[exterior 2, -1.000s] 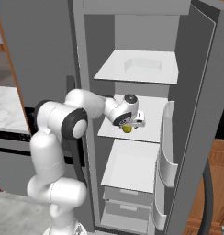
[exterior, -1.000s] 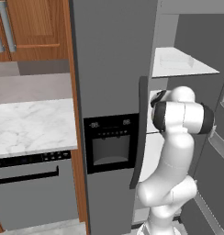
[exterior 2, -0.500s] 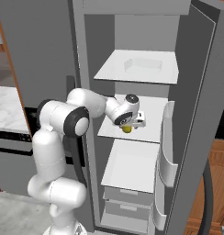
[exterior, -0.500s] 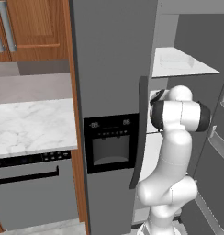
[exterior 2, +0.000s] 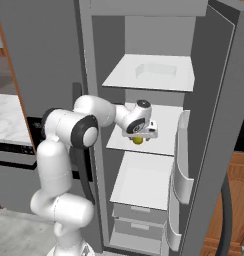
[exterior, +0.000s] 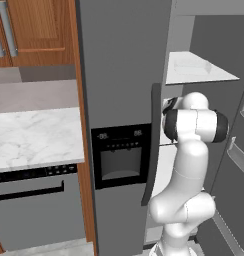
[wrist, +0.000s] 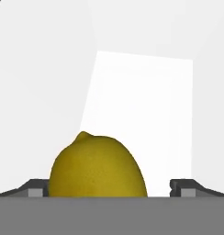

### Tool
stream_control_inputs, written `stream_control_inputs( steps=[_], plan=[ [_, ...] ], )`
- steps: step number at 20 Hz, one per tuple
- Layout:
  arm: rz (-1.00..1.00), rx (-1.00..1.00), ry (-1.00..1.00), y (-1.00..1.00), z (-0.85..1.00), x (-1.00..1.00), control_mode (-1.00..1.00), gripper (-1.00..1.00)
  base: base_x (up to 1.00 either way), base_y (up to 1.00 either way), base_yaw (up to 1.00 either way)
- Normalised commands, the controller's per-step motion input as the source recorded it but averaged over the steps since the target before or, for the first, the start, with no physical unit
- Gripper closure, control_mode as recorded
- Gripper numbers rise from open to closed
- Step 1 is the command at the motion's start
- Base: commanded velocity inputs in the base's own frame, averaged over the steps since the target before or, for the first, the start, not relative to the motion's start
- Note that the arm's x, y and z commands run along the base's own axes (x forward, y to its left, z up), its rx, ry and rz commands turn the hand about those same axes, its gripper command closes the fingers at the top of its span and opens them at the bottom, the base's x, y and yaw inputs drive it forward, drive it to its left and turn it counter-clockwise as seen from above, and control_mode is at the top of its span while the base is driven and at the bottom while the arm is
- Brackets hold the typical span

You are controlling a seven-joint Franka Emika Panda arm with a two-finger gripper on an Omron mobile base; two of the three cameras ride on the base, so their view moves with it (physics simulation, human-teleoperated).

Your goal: Pick lemon from the fridge and place it on the plate on the counter.

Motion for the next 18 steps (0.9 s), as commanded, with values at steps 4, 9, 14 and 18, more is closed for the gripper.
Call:
stream_control_inputs(
  steps=[4,9,14,18],
  plan=[
    [0.00,0.00,0.06,0.00,-0.19,0.00,-1.00,-1.00,0.00,0.00,0.00],
    [0.00,0.00,0.05,0.02,-0.22,0.00,-1.00,1.00,0.00,0.00,0.00],
    [0.00,0.00,0.01,0.01,-0.07,0.00,-1.00,1.00,0.00,0.00,0.00],
    [0.00,0.00,0.01,0.00,0.00,0.00,-1.00,1.00,0.00,0.00,0.00]
  ],
)
